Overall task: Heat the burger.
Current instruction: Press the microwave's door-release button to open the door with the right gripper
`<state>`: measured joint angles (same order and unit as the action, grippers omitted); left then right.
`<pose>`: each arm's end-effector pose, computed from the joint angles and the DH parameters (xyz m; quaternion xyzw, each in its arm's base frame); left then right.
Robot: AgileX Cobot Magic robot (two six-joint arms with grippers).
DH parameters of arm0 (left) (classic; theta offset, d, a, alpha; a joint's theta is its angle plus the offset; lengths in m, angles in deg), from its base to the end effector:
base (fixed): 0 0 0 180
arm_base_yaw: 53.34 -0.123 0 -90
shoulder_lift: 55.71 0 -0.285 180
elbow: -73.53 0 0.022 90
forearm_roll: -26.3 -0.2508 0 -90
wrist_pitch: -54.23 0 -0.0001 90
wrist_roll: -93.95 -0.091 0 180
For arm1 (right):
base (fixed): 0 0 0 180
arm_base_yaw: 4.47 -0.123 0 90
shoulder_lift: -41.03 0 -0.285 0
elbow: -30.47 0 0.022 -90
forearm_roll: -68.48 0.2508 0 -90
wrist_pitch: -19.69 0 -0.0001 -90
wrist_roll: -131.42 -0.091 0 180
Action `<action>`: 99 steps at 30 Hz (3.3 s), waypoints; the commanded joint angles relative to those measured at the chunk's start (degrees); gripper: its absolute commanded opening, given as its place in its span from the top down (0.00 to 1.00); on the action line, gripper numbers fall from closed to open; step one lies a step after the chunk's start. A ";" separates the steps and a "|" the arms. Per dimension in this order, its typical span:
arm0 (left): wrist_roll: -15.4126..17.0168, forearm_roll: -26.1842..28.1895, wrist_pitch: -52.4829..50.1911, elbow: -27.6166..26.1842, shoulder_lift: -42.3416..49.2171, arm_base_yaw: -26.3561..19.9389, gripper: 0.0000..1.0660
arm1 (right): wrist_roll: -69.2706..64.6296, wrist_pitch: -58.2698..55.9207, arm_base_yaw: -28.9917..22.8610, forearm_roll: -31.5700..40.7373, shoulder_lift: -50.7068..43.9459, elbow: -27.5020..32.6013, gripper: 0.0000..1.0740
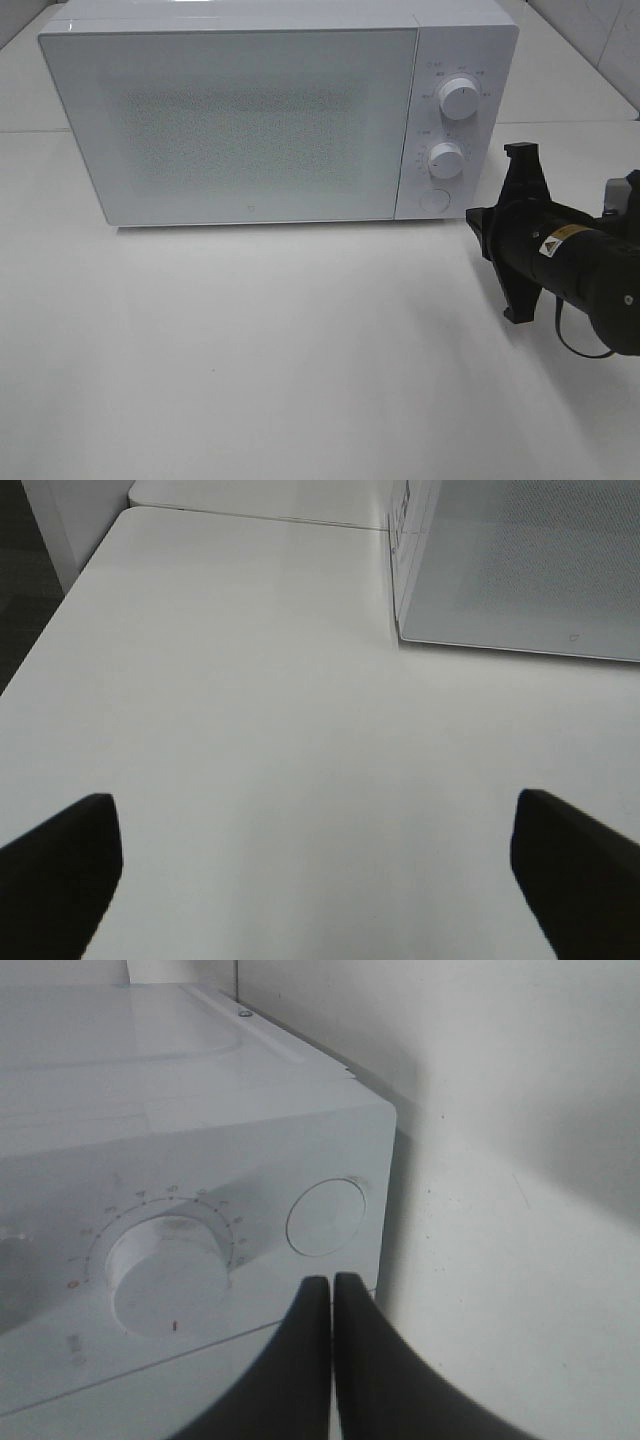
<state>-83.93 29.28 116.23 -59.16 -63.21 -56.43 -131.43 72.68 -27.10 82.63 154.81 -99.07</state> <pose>-0.0089 -0.0047 0.2817 -0.0371 0.8507 -0.0215 0.5239 0.2716 0.0940 0.1147 0.5119 0.6500 0.4221 0.3705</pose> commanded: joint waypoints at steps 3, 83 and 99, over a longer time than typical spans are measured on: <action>-0.06 0.29 -0.74 0.17 0.74 -0.17 0.08 | -0.92 -0.74 -0.06 1.60 3.44 -3.78 1.00; -0.06 0.29 -0.74 0.17 0.23 -0.17 0.08 | 11.34 15.64 2.01 13.87 15.36 -28.93 1.00; 0.00 0.29 -0.74 0.17 0.23 -0.17 0.08 | 8.37 7.10 1.26 11.00 12.61 -25.21 1.00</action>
<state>-83.93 29.28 116.23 -59.16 -63.21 -56.43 -123.18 65.52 -28.01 94.72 169.65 -120.79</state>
